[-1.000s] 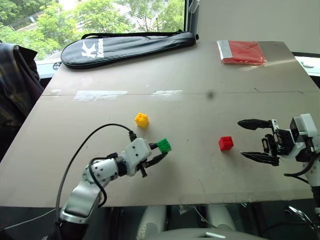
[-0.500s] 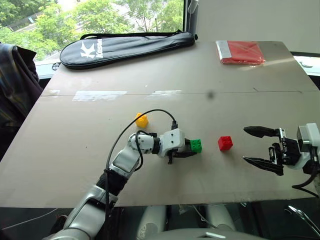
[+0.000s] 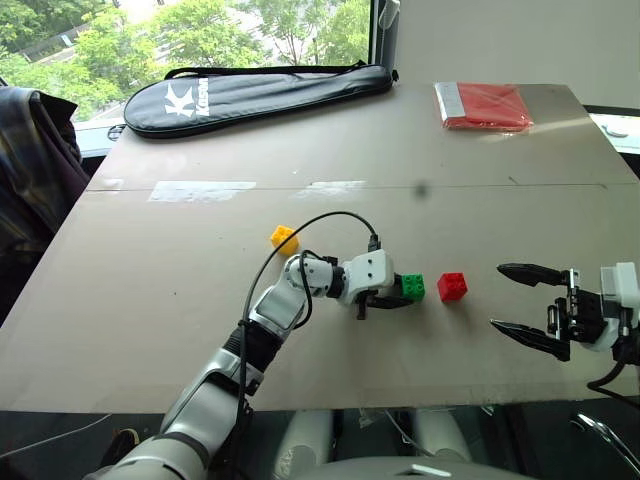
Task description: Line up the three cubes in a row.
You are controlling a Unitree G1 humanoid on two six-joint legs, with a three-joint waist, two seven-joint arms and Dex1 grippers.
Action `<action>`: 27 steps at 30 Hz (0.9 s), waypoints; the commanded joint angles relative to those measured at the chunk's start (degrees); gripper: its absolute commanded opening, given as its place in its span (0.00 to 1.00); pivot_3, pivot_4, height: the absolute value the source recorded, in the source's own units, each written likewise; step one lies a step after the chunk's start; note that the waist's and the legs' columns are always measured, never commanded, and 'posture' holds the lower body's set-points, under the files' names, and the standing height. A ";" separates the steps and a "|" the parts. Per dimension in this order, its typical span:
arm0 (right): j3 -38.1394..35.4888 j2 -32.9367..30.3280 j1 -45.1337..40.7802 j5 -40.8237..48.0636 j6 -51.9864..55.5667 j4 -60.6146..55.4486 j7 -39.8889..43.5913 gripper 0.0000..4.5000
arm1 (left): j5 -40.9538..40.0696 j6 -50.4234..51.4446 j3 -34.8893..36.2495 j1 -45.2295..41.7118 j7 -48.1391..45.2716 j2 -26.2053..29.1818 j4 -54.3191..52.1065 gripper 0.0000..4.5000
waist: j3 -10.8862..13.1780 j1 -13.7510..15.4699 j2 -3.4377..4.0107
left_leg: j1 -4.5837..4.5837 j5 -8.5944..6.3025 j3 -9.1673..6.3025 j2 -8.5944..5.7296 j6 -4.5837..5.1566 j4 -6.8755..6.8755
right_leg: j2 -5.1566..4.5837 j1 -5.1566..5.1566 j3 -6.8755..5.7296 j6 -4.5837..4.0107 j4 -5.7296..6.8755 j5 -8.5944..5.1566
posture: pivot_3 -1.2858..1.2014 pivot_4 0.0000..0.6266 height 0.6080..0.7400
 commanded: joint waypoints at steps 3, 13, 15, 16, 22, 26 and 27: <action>-1.70 -0.49 -0.87 0.22 -1.46 0.27 0.68 1.00 | 0.19 0.64 -0.33 1.10 -1.66 0.85 -0.11 0.27 | 0.00 -0.05 0.00 | 0.00 0.00 0.00 0.00 0.00 0.00 | 0.00 0.00 0.00 0.00 0.00 0.00 | 0.52 0.24 0.65; -1.24 -0.38 -1.10 0.30 -1.59 0.44 1.44 1.00 | 1.90 -3.88 1.61 1.58 1.51 2.23 1.09 0.98 | 0.00 -0.11 0.00 | 0.00 0.00 -0.02 0.03 0.00 0.00 | 0.01 -0.01 -0.01 0.00 0.00 0.00 | 0.52 0.24 0.65; -1.28 -0.36 -0.97 0.37 -1.58 0.31 1.55 1.00 | 1.37 -3.77 2.51 2.62 1.79 3.18 -0.56 0.98 | 0.00 -0.22 0.01 | 0.01 0.00 -0.02 0.05 0.00 -0.01 | 0.02 -0.01 -0.01 0.00 0.00 0.00 | 0.52 0.24 0.65; -1.32 -0.34 -0.89 0.40 -1.59 0.22 1.58 1.00 | 1.07 -3.51 2.93 3.19 1.98 3.56 -1.57 0.98 | 0.00 -0.23 0.01 | 0.02 0.00 -0.01 0.06 0.00 -0.02 | 0.02 -0.01 0.01 -0.01 0.00 0.00 | 0.52 0.24 0.65; -1.94 0.93 -2.70 2.48 -0.35 0.12 -0.18 1.00 | -7.62 6.47 9.08 14.23 3.26 8.04 -23.29 0.98 | 0.01 -0.80 0.04 | 0.03 -0.01 0.01 0.25 -0.02 -0.08 | -0.07 -0.08 0.07 -0.03 0.01 0.00 | 0.52 0.24 0.65; -1.66 2.30 -5.11 3.41 1.08 0.54 -2.51 1.00 | -8.76 11.13 18.58 27.57 18.58 4.99 -40.64 0.98 | 0.01 -0.18 0.02 | -0.01 -0.01 0.02 0.24 -0.03 -0.06 | -0.22 -0.07 0.15 -0.03 -0.03 0.00 | 0.52 0.24 0.65; -1.54 2.40 -5.43 3.38 1.28 0.53 -2.73 1.00 | -7.98 11.83 19.87 29.32 21.25 4.31 -42.57 0.98 | 0.01 -0.03 0.03 | -0.02 -0.01 0.02 0.24 -0.03 -0.06 | -0.23 -0.08 0.24 -0.03 -0.07 0.01 | 0.52 0.24 0.65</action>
